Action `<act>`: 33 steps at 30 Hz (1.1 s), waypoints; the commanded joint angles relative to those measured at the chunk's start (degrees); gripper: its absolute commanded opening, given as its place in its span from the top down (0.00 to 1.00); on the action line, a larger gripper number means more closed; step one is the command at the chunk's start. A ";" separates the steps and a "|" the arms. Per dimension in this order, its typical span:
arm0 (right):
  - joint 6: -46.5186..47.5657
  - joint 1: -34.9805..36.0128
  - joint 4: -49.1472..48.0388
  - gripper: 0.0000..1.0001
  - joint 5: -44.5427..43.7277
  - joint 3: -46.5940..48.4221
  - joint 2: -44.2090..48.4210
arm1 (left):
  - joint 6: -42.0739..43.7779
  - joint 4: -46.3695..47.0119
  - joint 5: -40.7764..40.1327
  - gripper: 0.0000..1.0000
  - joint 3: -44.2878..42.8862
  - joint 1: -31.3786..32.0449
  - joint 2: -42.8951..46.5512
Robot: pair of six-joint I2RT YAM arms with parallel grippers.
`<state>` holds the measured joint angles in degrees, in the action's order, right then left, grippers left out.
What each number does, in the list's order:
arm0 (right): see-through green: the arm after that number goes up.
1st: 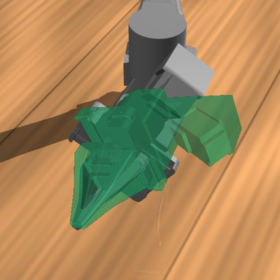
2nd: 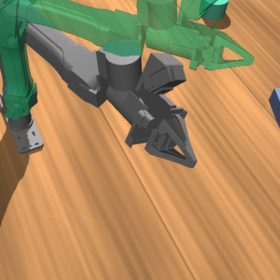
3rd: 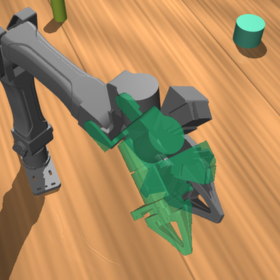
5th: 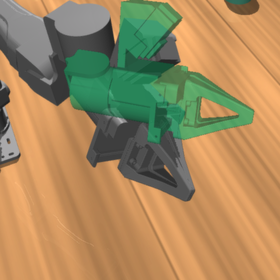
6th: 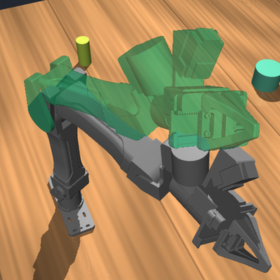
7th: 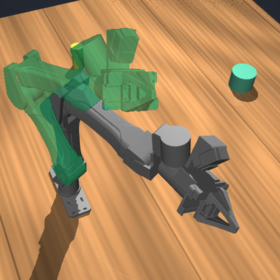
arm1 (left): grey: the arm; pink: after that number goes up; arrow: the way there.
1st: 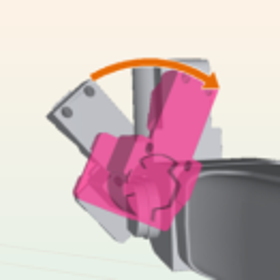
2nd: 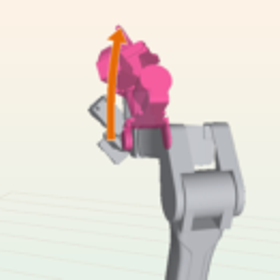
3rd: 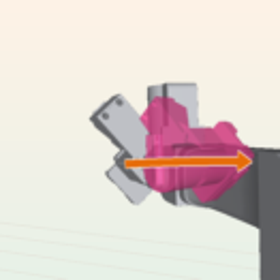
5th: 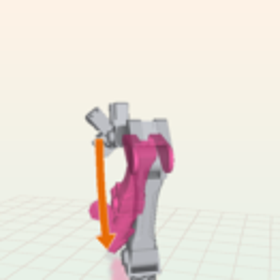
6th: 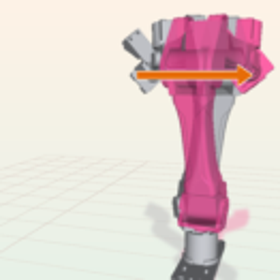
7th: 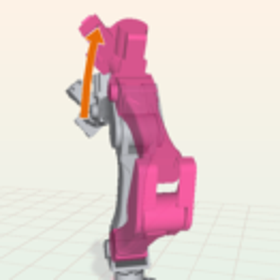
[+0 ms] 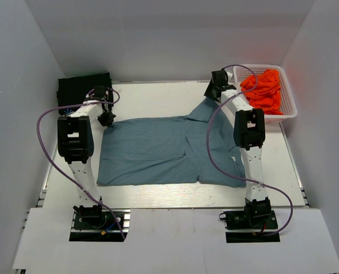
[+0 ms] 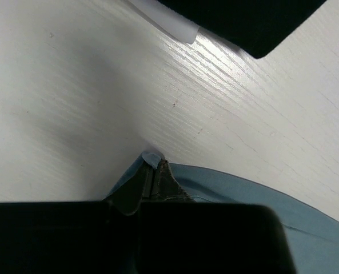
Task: Fold and stack the t-shirts
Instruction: Grap the side of the flattened tshirt furthest away from the robot with both arms, then fold the other side of the tshirt into a rectangle
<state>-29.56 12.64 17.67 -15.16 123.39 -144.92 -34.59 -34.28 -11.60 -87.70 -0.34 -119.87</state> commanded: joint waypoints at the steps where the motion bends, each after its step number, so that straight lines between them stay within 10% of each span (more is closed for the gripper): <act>1: -2.16 -0.69 -4.39 0.54 4.17 0.97 -0.54 | -0.48 -0.96 -1.41 1.00 -0.89 -0.28 3.95; 8: -2.08 -0.69 -5.63 1.00 1.19 -0.08 2.54 | -1.01 -0.96 -0.80 1.00 -1.42 -0.28 5.00; 25: -2.34 -0.52 17.91 1.00 -2.33 -10.01 23.87 | -1.01 -2.72 -0.80 1.00 4.97 -0.28 17.29; 33: -6.39 -0.43 28.47 1.00 -2.95 -31.26 43.39 | -3.02 -5.09 -3.25 1.00 14.92 0.87 28.98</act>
<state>-33.54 12.23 38.94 -16.80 98.10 -108.66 -36.21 -37.60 -12.36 -75.07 0.21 -95.29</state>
